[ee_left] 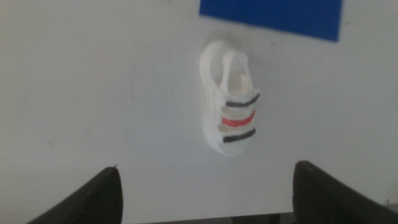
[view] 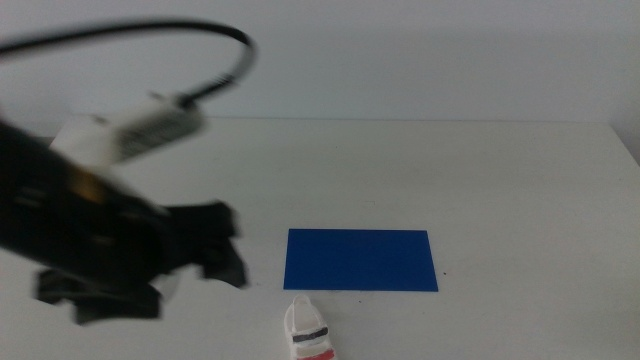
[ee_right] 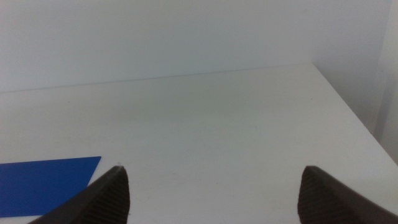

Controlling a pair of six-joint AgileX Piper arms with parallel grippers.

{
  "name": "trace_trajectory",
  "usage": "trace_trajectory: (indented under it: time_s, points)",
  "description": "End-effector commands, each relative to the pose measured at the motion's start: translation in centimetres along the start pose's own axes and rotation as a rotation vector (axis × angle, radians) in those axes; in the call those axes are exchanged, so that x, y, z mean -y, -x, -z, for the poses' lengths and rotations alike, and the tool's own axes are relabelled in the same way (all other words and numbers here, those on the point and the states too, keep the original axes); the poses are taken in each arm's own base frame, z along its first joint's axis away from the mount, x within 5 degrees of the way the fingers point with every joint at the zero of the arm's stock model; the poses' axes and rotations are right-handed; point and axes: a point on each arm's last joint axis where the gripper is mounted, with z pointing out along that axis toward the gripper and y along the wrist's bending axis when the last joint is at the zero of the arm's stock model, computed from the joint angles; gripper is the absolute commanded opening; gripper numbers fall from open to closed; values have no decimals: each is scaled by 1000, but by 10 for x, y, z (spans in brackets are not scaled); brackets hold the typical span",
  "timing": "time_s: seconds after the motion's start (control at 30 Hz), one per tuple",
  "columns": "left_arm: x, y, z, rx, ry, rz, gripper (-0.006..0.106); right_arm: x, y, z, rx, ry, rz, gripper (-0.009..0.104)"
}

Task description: Use one arm to grab the shoe from the table and place it on the mat.

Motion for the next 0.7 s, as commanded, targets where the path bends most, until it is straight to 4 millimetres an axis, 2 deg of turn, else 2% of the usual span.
trace_trajectory:
  time_s: [0.0, 0.17, 0.33, 0.5, 0.57, 0.67]
  points:
    - [22, -6, -18, -7, 63, 76, 94, 0, 0, 0, 9, 0, 11, 79]
    - [56, -24, -57, 8, 170, 35, 94, 0, 0, 0, 9, 0, 11, 79]
    - [78, -26, -97, -34, 198, 22, 94, 0, 0, 0, 9, 0, 11, 79]
    - [86, -19, -126, -63, 304, 25, 94, 0, 0, 0, 9, 0, 11, 79]
    - [86, -11, -141, -19, 308, -6, 94, 0, 0, 0, 9, 0, 11, 79]
    - [84, -9, -163, -73, 308, 51, 94, 0, 0, 0, 9, 0, 11, 79]
